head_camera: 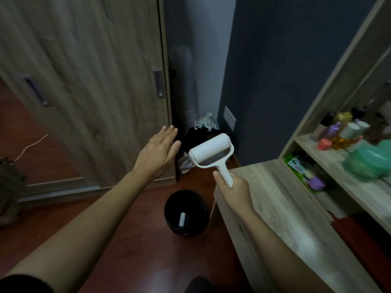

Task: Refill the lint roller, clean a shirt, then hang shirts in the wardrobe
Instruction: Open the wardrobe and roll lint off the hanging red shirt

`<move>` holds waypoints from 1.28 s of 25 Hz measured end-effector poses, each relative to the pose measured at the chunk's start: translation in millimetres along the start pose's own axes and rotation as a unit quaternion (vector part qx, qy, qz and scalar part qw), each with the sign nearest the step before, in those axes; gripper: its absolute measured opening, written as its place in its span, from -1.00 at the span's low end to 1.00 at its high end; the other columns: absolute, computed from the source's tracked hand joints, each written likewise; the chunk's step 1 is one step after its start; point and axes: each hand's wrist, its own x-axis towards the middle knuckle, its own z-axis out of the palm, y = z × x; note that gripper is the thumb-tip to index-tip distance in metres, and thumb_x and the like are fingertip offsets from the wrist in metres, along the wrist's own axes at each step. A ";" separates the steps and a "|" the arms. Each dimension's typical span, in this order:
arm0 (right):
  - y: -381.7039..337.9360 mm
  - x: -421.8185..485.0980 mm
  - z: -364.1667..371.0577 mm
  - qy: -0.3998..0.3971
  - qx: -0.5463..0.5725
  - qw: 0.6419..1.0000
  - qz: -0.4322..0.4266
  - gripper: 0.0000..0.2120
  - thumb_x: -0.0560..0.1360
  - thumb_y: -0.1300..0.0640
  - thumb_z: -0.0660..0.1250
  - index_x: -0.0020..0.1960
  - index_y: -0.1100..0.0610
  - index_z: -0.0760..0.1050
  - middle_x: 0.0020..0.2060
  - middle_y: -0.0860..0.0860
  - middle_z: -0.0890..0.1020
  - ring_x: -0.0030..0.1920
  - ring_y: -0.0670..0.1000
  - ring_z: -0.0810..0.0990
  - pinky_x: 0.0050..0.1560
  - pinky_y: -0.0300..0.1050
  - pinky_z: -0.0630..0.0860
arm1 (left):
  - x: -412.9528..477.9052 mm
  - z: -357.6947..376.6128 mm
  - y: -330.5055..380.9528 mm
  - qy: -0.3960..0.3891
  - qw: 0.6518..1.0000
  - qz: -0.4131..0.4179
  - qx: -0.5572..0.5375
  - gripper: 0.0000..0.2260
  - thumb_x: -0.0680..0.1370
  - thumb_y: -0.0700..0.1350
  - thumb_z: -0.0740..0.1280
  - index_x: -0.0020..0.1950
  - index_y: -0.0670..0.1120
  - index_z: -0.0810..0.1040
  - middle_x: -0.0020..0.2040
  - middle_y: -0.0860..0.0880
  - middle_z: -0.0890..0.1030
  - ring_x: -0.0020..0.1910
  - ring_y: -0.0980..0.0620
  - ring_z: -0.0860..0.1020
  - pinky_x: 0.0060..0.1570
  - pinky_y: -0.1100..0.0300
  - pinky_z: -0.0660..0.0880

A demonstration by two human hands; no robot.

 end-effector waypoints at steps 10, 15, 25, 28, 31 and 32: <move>-14.2 193.6 97.0 0.038 0.018 0.998 0.039 -0.63 0.51 -0.09 0.25 -0.41 0.05 0.36 -0.52 -0.05 0.44 -0.47 -0.11 0.42 -0.47 -0.27 0.29 | 185.3 51.6 -178.8 -0.109 0.971 0.095 0.190 -0.55 0.54 -0.04 0.20 0.30 -0.33 0.44 0.25 -0.32 0.51 0.28 -0.29 0.45 0.25 -0.13 0.38; -36.4 293.3 135.9 0.062 0.042 0.997 0.031 -0.72 0.52 0.03 0.27 -0.33 0.11 0.43 -0.52 -0.08 0.45 -0.48 -0.20 0.46 -0.47 -0.47 0.32 | 298.7 74.6 -247.7 -0.200 0.917 0.173 0.298 -0.62 0.38 -0.15 0.47 0.12 -0.33 0.58 0.08 -0.32 0.61 0.10 -0.28 0.58 0.06 -0.07 0.53; -69.2 362.4 171.8 0.055 0.036 0.997 0.048 -0.83 0.55 0.04 0.22 -0.12 0.10 0.50 -0.30 -0.14 0.53 -0.24 -0.14 0.52 -0.33 -0.53 0.36 | 402.1 74.0 -307.0 -0.245 0.794 0.379 0.407 -0.56 0.50 -0.13 -0.02 -0.10 -0.08 0.68 -0.03 -0.06 0.64 -0.05 -0.06 0.59 0.13 0.12 0.48; -72.8 362.6 196.3 0.085 0.004 0.993 0.081 -0.74 0.53 -0.04 0.23 -0.15 0.13 0.54 -0.32 -0.02 0.57 -0.24 -0.02 0.57 -0.31 -0.32 0.38 | 403.3 80.9 -324.7 -0.214 0.776 0.406 0.432 -0.62 0.45 -0.11 0.05 -0.27 -0.03 0.68 -0.21 0.02 0.64 -0.21 0.00 0.59 -0.04 0.19 0.53; -89.7 352.5 217.2 0.121 0.010 0.990 0.078 -0.73 0.52 -0.05 0.24 -0.22 0.11 0.52 -0.39 -0.03 0.55 -0.34 -0.16 0.51 -0.38 -0.35 0.37 | 397.9 74.9 -339.4 -0.224 0.764 0.423 0.434 -0.76 0.46 -0.05 0.22 -0.20 0.02 0.69 -0.18 0.08 0.64 -0.17 0.05 0.58 -0.04 0.23 0.51; -97.6 348.1 227.8 0.128 0.010 0.989 0.072 -0.73 0.52 -0.05 0.24 -0.25 0.09 0.51 -0.42 -0.04 0.54 -0.37 -0.18 0.50 -0.41 -0.36 0.38 | 394.7 67.6 -345.8 -0.226 0.765 0.421 0.432 -0.75 0.47 -0.04 0.20 -0.16 0.03 0.70 -0.15 0.10 0.65 -0.14 0.06 0.58 -0.03 0.23 0.50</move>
